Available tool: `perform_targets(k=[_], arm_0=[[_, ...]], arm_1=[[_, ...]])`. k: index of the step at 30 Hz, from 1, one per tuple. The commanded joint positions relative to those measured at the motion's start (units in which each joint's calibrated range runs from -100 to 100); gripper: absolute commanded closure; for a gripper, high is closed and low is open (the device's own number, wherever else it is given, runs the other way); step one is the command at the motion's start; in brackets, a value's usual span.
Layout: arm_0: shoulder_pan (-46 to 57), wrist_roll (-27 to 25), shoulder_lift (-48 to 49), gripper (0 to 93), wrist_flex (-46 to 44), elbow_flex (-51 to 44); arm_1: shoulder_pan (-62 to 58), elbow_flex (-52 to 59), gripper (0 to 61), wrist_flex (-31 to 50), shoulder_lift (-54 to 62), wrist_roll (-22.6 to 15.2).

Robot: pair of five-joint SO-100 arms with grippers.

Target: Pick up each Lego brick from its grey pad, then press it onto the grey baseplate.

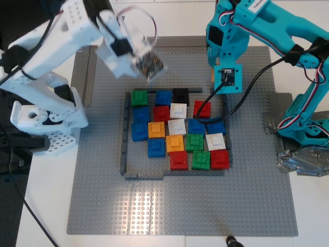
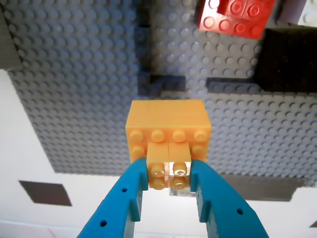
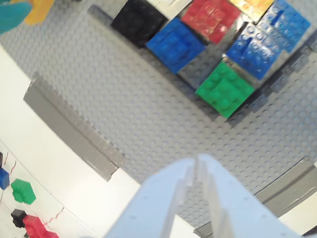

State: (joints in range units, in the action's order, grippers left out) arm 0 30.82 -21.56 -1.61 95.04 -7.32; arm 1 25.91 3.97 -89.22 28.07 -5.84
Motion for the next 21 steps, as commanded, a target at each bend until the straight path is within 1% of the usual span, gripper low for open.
perform_targets(k=[1, 3, 7, 10, 18, 21], arm_0=[[-1.04, 1.9, -2.34, 92.7, -0.17, -3.2], [-1.26, 2.78, -3.89, 92.7, -0.09, -4.2], [-1.91, 4.15, -5.6, 92.7, -0.09, -6.18], [-2.56, 5.46, -6.38, 92.7, -0.09, -6.63], [-3.51, 8.2, -7.15, 92.7, -0.25, -6.63], [-3.51, 9.03, -7.15, 92.7, -2.29, -5.91]], arm_1=[[9.89, -0.58, 61.2, 3.95, 0.43, 1.81], [13.66, -0.67, 61.2, 5.17, -0.43, 2.54], [20.77, -0.49, 61.2, 8.18, -1.71, 5.18], [25.34, -1.12, 61.2, 8.99, -3.6, 6.35], [31.29, -1.93, 61.2, 7.93, -7.55, 8.75], [33.03, -1.93, 61.2, 6.79, -9.01, 9.38]])
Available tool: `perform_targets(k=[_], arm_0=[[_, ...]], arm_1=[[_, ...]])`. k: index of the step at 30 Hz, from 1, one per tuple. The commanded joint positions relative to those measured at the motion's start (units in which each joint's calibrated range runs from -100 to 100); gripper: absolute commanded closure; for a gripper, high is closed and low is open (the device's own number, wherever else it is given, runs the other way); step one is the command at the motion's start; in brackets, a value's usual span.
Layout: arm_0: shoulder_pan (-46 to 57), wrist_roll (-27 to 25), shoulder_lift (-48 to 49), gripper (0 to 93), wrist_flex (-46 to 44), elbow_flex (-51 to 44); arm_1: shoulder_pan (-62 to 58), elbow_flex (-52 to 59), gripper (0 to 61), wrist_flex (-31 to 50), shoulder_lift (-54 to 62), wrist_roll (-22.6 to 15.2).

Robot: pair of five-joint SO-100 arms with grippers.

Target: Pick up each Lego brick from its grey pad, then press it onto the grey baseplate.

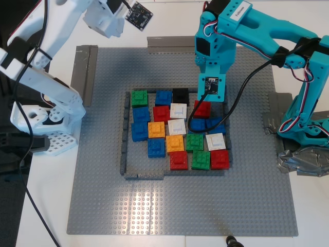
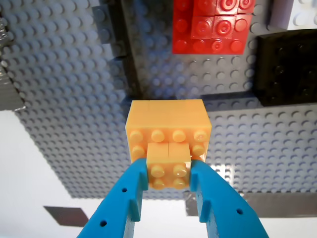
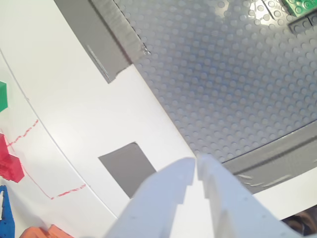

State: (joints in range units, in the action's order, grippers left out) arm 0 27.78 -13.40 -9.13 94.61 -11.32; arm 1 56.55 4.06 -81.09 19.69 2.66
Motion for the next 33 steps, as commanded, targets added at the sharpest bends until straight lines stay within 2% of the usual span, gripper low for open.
perform_targets(k=[1, 12, 17, 20, 33], arm_0=[[-0.47, 0.88, 0.37, 92.7, -2.42, -1.82], [-1.41, 0.93, -1.51, 92.7, -2.66, -1.64], [-2.21, 1.85, -1.69, 92.7, -2.83, -1.73], [-2.72, 2.44, -1.69, 92.7, -4.05, -1.73], [-3.74, 3.56, -1.6, 92.7, -4.21, -1.64]], arm_1=[[2.98, -2.03, 61.2, -1.49, -0.98, 1.02], [5.01, -0.04, 61.2, -2.31, -2.44, 1.95], [5.44, 0.5, 61.2, -1.98, -2.01, 1.07], [6.6, 1.58, 61.2, -1.17, -0.63, 0.19], [6.24, 5.73, 61.2, -0.52, 3.06, 1.22]])
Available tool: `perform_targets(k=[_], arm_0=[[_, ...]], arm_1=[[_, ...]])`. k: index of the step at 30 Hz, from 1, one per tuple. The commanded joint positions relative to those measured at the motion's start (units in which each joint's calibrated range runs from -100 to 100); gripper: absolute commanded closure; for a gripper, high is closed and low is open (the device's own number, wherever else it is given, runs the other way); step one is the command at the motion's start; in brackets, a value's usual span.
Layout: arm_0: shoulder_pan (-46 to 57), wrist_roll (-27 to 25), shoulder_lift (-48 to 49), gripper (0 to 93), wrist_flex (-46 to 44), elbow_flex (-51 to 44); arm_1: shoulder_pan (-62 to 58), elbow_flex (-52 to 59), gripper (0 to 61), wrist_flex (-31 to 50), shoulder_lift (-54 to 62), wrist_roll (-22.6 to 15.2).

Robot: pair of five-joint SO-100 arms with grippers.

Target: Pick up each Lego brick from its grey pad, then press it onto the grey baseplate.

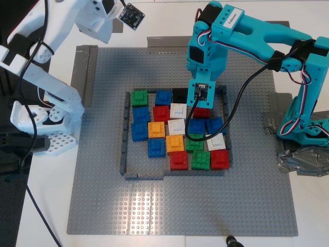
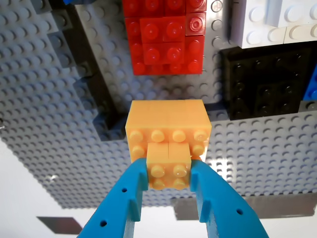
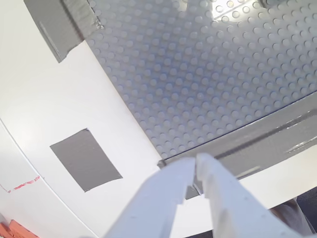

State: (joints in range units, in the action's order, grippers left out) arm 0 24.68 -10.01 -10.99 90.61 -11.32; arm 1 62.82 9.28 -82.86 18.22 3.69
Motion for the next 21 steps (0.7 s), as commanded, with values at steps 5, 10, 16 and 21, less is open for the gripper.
perform_targets(k=[5, 10, 16, 21], arm_0=[[-0.63, 0.8, 0.35, 92.7, -0.45, -0.83], [-0.48, 0.85, 1.03, 92.7, -3.55, 4.23], [-0.27, 0.85, 1.12, 92.7, -4.12, 5.58], [-0.63, 0.85, 1.12, 92.7, -4.12, 5.58]], arm_1=[[-0.03, 0.6, 61.2, 1.58, 4.53, 0.0], [0.26, 0.42, 61.3, 0.52, 4.44, 0.58], [-0.11, 0.15, 61.3, -0.05, 4.7, 1.07], [-0.18, 0.06, 61.3, 0.28, 4.87, 0.73]])
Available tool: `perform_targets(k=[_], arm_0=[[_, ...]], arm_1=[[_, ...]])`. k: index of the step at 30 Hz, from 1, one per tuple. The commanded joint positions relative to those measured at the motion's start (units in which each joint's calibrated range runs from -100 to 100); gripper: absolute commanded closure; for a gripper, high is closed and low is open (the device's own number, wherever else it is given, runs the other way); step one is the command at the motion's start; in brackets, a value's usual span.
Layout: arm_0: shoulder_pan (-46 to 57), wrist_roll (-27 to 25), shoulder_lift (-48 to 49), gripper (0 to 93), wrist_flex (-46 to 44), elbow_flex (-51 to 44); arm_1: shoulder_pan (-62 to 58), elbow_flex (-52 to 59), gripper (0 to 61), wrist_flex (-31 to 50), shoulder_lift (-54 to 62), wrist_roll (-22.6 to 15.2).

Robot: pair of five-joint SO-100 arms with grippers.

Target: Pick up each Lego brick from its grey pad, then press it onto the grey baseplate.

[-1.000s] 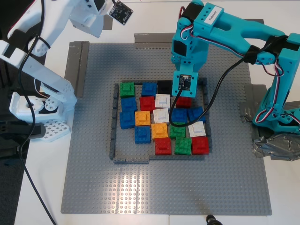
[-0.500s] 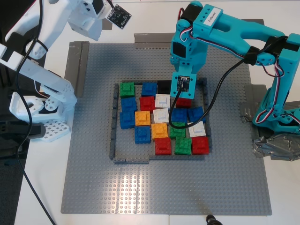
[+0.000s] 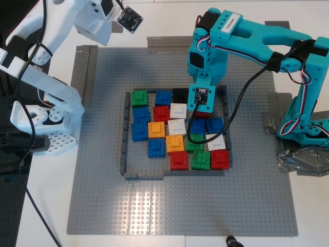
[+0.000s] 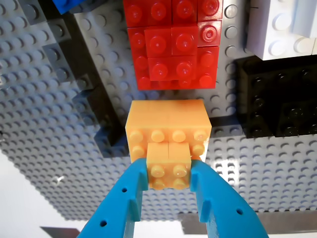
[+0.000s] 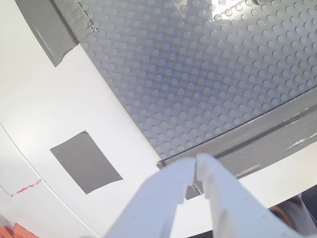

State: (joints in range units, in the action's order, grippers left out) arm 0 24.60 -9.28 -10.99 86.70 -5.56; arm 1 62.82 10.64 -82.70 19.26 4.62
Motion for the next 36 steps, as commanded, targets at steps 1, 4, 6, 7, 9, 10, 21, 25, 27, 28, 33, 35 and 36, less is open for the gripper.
perform_targets(k=[1, 4, 6, 7, 9, 10, 21, 25, 27, 28, 33, 35, 36], arm_0=[[-0.55, 0.12, 1.12, 92.7, -0.37, -0.17], [-0.55, 0.12, 1.12, 92.7, -1.26, -0.08], [-0.55, 0.12, 1.12, 92.7, -1.34, -0.08], [-0.63, 0.12, 1.12, 92.7, -1.34, -0.08], [-0.63, 0.12, 1.12, 92.7, -1.34, -0.08], [-0.63, 0.12, 1.12, 92.7, -1.34, -0.08], [-2.08, 0.85, 1.12, 92.7, -1.34, 1.81], [-2.37, 1.63, 1.12, 92.7, -2.4, 1.72], [-2.37, 1.68, 1.12, 92.7, -3.38, 1.72], [-2.37, 1.68, 1.12, 92.7, -3.62, 1.72], [-2.37, 1.68, 1.12, 92.7, -3.62, 1.81], [-2.37, 1.68, 1.12, 92.7, -3.62, 1.81], [-2.44, 1.68, 1.12, 92.7, -3.62, 1.81]], arm_1=[[-0.18, -1.38, 61.3, 0.12, 3.83, -0.2], [0.04, -1.38, 61.3, 0.03, 3.83, -0.2], [0.26, -1.38, 61.3, -0.13, 3.75, -0.2], [0.33, -1.29, 61.3, -0.29, 3.75, -0.25], [0.33, -1.2, 61.3, -0.7, 3.83, -0.3], [0.33, -1.2, 61.3, -1.02, 3.92, -0.3], [0.19, -1.11, 61.3, -2.33, 5.21, 0.1], [0.11, -1.11, 61.3, -2.24, 5.29, 0.05], [0.04, -1.02, 61.3, -2.33, 5.29, -0.2], [0.04, -1.02, 61.3, -2.41, 5.29, -0.34], [-0.03, -1.56, 61.3, -2.98, 5.29, -0.44], [0.04, -1.56, 61.3, -3.06, 5.29, -0.44], [0.04, -1.56, 61.3, -3.14, 5.29, -0.44]])
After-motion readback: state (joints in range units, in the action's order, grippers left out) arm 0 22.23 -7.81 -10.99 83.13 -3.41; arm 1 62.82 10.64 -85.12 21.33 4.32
